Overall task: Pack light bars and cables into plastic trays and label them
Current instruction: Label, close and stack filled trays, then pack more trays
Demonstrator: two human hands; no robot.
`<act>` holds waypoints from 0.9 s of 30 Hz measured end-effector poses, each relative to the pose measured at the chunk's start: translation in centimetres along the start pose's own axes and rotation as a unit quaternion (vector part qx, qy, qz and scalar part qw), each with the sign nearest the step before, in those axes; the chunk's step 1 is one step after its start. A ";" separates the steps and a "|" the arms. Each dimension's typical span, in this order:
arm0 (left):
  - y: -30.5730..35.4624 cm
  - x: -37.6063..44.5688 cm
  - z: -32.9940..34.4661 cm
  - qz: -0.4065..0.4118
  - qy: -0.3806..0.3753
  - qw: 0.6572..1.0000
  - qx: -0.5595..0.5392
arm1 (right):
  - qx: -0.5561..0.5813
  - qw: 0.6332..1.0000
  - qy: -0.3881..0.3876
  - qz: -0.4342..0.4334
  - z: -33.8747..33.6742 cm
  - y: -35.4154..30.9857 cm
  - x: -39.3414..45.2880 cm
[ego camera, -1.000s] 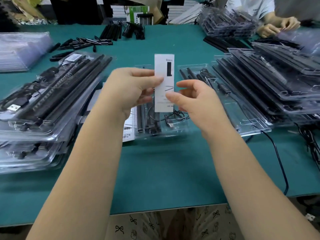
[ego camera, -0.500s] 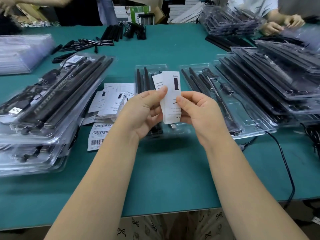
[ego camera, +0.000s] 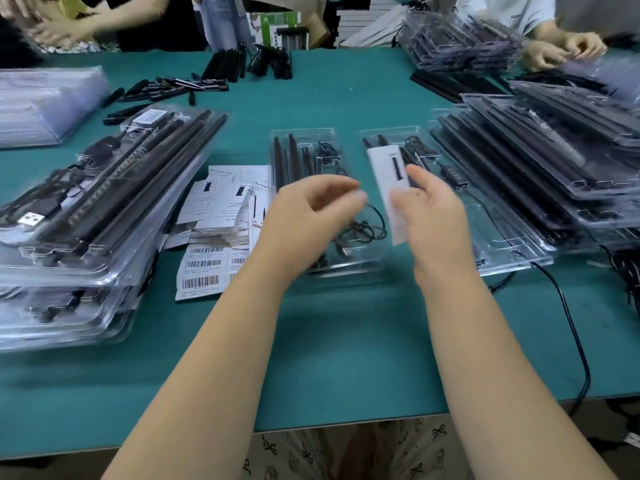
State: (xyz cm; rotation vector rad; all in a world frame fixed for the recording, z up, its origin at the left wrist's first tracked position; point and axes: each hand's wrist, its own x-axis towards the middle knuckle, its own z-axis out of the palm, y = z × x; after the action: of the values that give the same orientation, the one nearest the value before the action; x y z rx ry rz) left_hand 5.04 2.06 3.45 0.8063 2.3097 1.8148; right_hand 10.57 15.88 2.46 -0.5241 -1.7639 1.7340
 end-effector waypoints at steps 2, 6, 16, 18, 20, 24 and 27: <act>-0.9 -0.1 0.2 0.111 -0.081 0.949 0.284 | 0.007 0.998 0.062 0.034 -0.8 -0.2 0.6; -1.7 -0.1 1.3 0.080 -0.185 0.888 0.413 | -0.013 0.994 0.072 0.078 -1.4 -0.3 1.0; -1.7 -0.3 1.3 0.049 -0.168 0.929 0.325 | -0.177 0.982 -0.018 0.065 -0.3 1.3 1.0; -1.7 -0.4 1.4 0.051 -0.165 0.931 0.321 | -0.218 0.974 -0.025 0.047 -0.1 1.6 1.0; -1.7 -0.4 1.4 0.052 -0.161 0.933 0.317 | -0.267 0.964 -0.018 0.006 0.0 1.9 0.7; -1.2 -0.7 1.2 0.049 -0.139 0.947 0.286 | -0.282 0.958 0.018 -0.051 0.3 2.3 -0.1; -1.2 -0.8 1.3 0.051 -0.121 0.952 0.278 | -0.250 0.967 0.028 -0.042 0.4 2.4 -0.4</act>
State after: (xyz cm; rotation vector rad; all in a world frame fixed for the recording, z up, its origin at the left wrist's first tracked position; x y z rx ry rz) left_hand 5.80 2.68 1.77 1.1562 2.6674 1.0052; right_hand 10.26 15.48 0.02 -0.6854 -2.1533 1.1966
